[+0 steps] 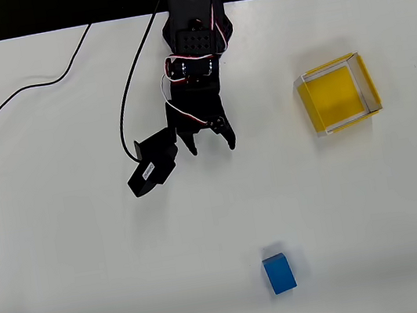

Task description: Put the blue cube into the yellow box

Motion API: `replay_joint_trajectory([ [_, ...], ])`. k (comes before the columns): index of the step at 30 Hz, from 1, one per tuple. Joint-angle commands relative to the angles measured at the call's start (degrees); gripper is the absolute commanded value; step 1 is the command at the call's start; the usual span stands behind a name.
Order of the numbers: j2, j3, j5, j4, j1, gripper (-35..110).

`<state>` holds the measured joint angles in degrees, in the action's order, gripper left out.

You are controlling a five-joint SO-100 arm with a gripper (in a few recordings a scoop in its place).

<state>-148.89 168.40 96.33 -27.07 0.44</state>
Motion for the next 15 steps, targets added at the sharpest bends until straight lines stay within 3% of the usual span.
replay_joint_trajectory([
  [1,9.32,-13.27,0.00,14.50,0.18,46],
  [15,44.30,-42.71,-1.05,32.96,-2.64,58],
])
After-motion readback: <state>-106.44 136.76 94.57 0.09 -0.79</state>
